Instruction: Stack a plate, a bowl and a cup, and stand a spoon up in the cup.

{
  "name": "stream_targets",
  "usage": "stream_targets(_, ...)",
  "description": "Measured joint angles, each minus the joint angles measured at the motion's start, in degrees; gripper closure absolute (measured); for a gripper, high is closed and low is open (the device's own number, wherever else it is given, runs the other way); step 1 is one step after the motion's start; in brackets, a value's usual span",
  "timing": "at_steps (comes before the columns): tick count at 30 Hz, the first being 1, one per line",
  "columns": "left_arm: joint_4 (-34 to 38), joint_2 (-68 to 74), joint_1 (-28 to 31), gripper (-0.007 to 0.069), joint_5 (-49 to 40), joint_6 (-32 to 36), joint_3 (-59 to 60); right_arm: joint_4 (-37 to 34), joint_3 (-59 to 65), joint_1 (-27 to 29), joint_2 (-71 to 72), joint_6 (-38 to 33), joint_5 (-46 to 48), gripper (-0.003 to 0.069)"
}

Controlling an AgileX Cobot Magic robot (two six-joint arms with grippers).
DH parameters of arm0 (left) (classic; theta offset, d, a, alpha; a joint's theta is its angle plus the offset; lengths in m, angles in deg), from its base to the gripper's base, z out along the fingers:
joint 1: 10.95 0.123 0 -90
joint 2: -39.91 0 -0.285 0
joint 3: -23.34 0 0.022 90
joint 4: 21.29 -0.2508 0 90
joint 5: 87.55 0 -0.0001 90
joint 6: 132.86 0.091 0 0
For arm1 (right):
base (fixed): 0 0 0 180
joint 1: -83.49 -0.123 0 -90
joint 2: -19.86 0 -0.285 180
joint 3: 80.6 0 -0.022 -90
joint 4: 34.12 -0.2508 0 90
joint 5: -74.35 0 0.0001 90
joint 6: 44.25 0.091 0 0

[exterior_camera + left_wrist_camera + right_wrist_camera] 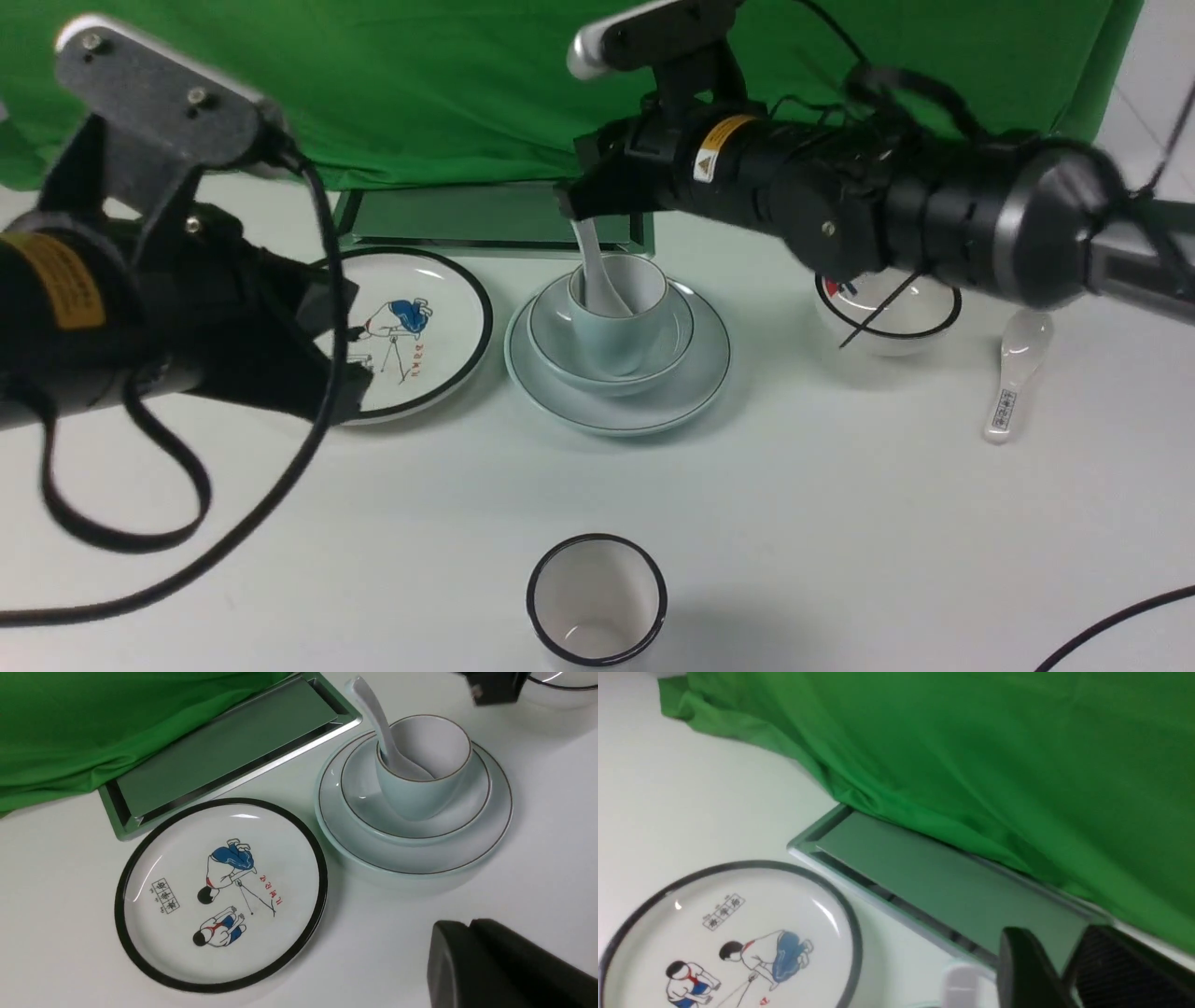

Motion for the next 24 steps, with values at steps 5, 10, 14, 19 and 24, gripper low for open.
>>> stream_targets(5,-0.5,-14.0,0.0,0.0656,-4.4,-1.4,6.9,0.1,3.2,0.5,15.4,-4.1,8.6,0.0568)
stream_targets(10,-2.3,-30.6,0.0,0.0656,-5.8,-5.7,16.5,0.1,17.0,0.1,32.3,-5.7,4.1,0.0647)
stream_targets(14,-3.4,-40.5,0.0,0.0656,-6.9,-6.3,20.3,0.1,30.5,0.0,46.2,-5.9,-1.2,0.0648)
stream_targets(19,-3.6,-46.9,0.0,0.0656,-6.9,-6.3,20.9,0.1,40.5,0.0,58.2,-5.9,-2.4,0.0646)
stream_targets(24,-3.8,-48.6,0.0,0.0656,-6.9,-6.3,20.9,0.1,46.7,0.0,67.5,-5.9,-2.5,0.0644)
